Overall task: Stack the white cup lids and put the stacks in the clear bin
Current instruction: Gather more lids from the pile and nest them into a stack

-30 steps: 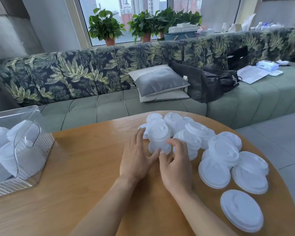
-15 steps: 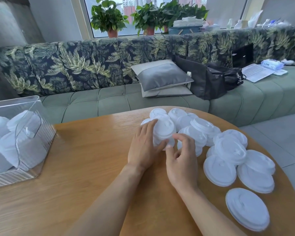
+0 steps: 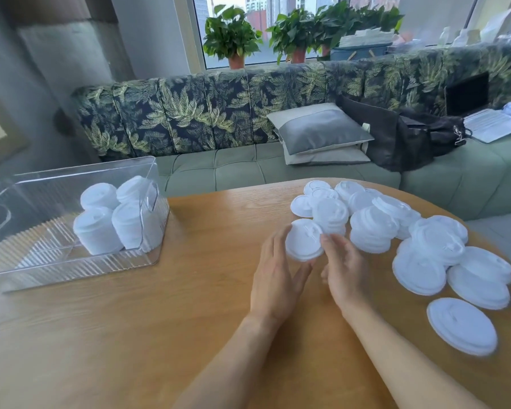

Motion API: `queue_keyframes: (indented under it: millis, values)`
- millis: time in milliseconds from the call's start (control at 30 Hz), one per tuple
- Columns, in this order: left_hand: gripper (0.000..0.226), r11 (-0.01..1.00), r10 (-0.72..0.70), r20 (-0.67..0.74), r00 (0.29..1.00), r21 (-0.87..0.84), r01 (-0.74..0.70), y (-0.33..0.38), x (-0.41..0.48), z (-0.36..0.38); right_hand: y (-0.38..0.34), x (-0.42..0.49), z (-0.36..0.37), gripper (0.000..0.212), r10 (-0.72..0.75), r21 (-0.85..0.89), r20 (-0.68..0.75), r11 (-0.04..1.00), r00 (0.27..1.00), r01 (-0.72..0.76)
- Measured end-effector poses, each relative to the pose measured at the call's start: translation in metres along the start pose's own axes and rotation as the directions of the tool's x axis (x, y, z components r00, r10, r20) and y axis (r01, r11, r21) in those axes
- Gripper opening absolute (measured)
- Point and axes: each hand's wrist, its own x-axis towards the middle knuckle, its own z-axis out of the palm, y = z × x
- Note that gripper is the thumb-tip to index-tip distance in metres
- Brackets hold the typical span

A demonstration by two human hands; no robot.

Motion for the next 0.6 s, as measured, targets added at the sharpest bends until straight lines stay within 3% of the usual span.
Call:
queue_keyframes:
  millis: [200,600]
  values:
    - [0.077,0.999,-0.045,-0.001,0.999,0.006,0.045,0.001,-0.047,-0.033,-0.005,-0.038,0.014,0.018,0.078,0.076,0.123,0.993,0.989,-0.088]
    - [0.093,0.987,-0.154,-0.046,0.987,0.039,0.156,0.001,-0.111,-0.089,-0.018,-0.117,0.03,0.019,0.119,0.061,0.317,0.987,0.941,-0.146]
